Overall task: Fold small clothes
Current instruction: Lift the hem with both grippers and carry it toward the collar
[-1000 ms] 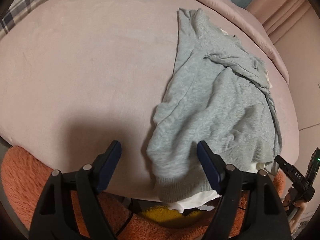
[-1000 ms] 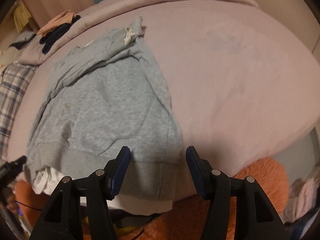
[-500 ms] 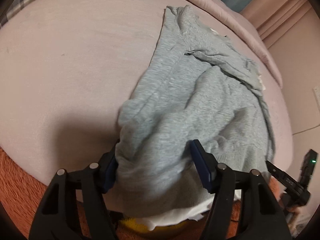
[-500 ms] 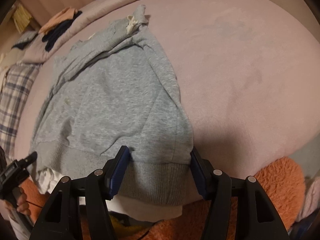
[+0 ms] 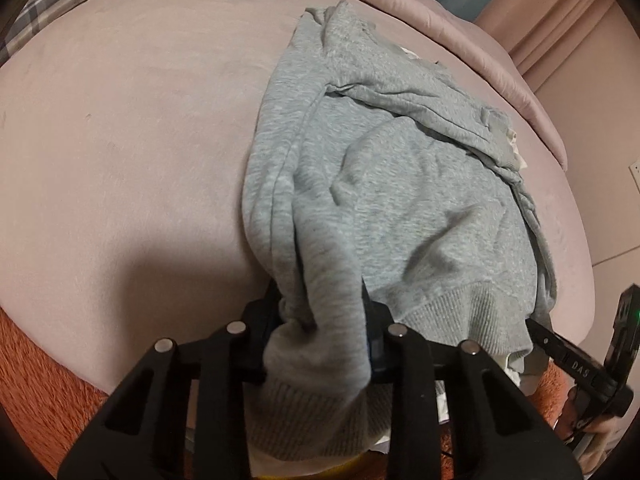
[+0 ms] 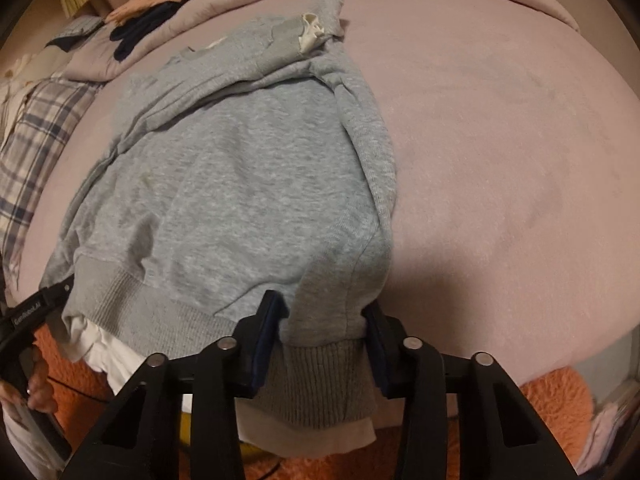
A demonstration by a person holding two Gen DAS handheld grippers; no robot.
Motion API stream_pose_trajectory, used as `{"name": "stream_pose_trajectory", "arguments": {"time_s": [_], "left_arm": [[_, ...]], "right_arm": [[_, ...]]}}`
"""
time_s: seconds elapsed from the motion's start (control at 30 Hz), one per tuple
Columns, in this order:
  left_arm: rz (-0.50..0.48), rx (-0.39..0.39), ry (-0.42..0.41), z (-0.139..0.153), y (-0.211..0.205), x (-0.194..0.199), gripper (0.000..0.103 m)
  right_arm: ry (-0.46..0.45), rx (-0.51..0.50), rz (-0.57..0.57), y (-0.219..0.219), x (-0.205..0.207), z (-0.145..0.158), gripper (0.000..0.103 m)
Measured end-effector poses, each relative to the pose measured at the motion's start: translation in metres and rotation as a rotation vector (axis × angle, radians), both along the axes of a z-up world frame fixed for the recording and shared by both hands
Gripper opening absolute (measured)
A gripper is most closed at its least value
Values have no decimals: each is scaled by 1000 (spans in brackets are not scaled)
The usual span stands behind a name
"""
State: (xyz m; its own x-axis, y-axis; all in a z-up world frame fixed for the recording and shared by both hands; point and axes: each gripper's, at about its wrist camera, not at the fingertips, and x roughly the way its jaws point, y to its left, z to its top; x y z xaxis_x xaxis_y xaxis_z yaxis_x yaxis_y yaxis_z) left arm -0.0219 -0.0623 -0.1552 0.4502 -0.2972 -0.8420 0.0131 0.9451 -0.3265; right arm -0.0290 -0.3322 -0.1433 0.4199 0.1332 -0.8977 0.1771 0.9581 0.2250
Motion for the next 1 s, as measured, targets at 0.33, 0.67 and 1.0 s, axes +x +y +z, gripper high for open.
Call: {"name": "stream_pose_trajectory", "arguments": {"time_s": [0.33,0.67,1.0], "left_arm": [[21,44,-35,6,-7,-10,18],[24,49,-75,25,-14,-17,13],[10,30,-139,49,-15,-29,12]], "right_arm": [[-49,49,-24,-1,-7,-2,32],[-70,127,-63,-12,-15,6,26],[-129,213,-57,-17,-20,18,25]]}}
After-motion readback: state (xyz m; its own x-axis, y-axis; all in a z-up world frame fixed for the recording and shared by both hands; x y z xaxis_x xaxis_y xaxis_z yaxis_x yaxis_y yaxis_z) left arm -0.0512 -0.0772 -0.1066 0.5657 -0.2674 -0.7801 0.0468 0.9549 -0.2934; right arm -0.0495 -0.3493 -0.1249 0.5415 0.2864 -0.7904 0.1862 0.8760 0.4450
